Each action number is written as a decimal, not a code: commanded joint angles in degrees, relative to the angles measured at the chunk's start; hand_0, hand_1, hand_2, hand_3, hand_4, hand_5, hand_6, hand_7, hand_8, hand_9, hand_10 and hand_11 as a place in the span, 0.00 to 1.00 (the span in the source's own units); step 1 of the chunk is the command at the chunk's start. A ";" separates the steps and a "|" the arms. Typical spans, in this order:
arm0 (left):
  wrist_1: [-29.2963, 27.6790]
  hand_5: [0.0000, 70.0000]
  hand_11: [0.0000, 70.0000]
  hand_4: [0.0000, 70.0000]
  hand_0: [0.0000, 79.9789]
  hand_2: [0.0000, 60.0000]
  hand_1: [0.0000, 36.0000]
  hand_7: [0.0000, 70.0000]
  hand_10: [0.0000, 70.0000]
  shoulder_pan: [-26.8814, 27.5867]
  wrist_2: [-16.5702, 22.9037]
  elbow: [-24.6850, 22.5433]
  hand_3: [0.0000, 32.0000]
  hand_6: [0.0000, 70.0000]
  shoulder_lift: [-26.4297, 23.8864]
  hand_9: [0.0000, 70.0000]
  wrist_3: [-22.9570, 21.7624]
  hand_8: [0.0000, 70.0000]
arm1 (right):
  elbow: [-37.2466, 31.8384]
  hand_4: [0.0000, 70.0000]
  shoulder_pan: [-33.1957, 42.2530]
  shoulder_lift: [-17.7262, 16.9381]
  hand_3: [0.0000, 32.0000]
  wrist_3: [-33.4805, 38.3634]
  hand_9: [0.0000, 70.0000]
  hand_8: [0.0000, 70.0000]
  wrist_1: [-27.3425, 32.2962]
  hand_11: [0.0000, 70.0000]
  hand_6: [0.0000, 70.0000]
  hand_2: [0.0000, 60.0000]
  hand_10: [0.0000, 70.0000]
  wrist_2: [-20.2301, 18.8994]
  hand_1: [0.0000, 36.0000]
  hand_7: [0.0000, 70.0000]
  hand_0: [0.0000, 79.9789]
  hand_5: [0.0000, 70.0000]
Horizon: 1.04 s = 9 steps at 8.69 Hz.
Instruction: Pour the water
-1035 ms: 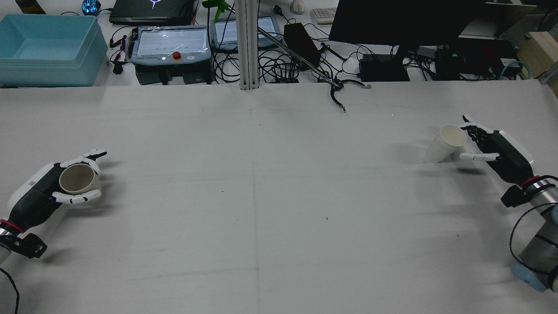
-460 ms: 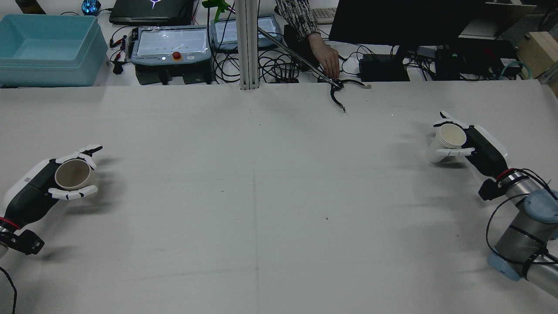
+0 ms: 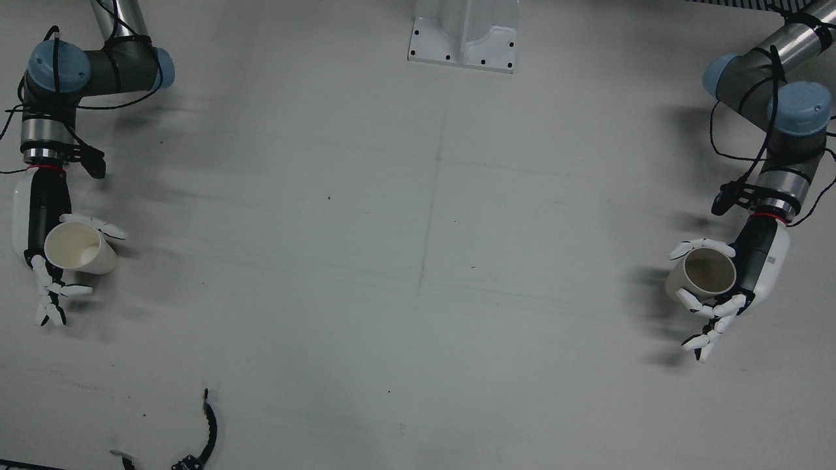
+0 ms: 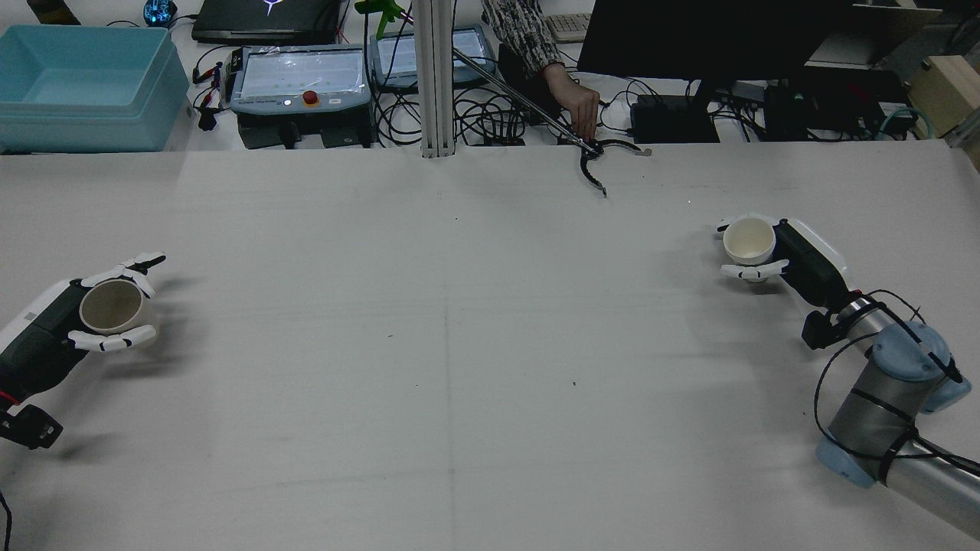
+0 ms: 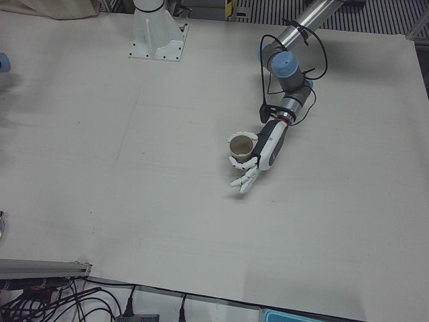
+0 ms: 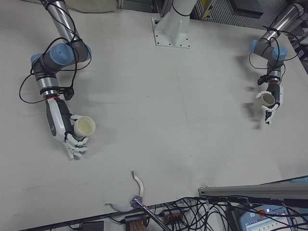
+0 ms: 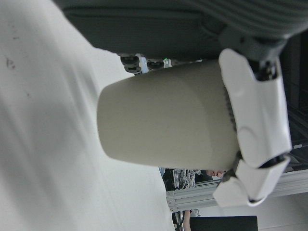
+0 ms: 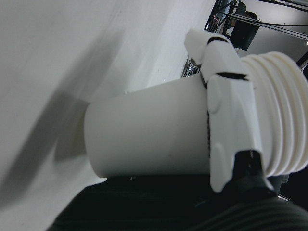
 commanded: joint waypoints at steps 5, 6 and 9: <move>6.91 1.00 0.08 0.86 0.63 1.00 0.71 0.28 0.04 -0.52 5.15 -6.68 0.00 0.20 -0.17 0.08 0.53 0.09 | 24.66 0.27 0.10 0.52 0.00 -1.66 1.00 0.73 -21.96 0.79 0.64 0.77 0.53 0.20 1.00 1.00 1.00 1.00; 10.53 1.00 0.08 0.86 0.63 1.00 0.73 0.31 0.05 -0.34 6.32 -7.67 0.00 0.22 -3.66 0.09 1.06 0.10 | 30.02 0.27 1.76 2.35 0.00 -1.66 1.00 0.75 -29.23 0.80 0.66 0.82 0.54 0.20 1.00 1.00 1.00 1.00; 24.13 1.00 0.09 0.84 0.63 1.00 0.78 0.39 0.05 0.10 18.51 -5.23 0.00 0.26 -20.85 0.12 3.33 0.12 | 47.59 0.35 6.69 8.51 0.00 -2.01 1.00 0.85 -50.41 0.82 0.78 0.83 0.55 -0.07 1.00 1.00 1.00 1.00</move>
